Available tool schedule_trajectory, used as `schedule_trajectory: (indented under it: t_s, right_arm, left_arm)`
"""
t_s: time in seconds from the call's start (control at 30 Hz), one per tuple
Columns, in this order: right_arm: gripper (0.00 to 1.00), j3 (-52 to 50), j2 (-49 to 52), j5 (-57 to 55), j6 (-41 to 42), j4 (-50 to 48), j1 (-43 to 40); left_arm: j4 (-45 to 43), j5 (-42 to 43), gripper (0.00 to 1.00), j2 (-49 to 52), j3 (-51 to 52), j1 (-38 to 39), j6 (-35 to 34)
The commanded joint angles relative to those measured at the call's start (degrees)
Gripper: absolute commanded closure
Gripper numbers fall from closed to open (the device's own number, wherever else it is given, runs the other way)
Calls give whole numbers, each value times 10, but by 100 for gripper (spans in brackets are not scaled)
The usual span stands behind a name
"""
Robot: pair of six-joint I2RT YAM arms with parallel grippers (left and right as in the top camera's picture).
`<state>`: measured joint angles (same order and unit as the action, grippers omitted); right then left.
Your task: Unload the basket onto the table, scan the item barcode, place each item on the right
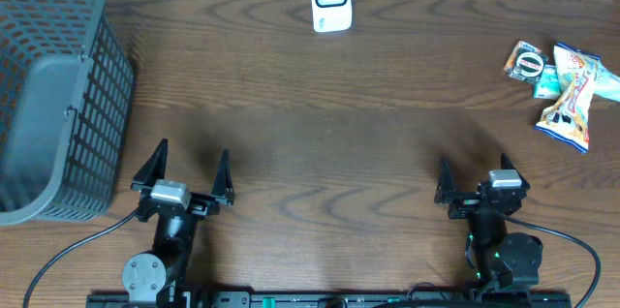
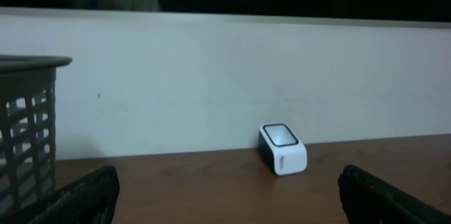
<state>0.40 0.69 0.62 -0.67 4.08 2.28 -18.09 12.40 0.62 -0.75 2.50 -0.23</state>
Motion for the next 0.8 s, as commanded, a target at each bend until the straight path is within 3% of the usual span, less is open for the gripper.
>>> schedule_trajectory:
  t_s: [0.0,0.33,0.77]
  right_arm:
    - [1,-1,-3,-3,4,3,4]
    - [1,-1,-3,-3,4,3,4]
    - [1,-1,-3,-3,4,3,4]
  left_arm:
    - [22,-15,3,-5,5,4,-8]
    - [210,-15,2,-5,5,4,-8]
    - [213,-16,2,-5,5,4,-7]
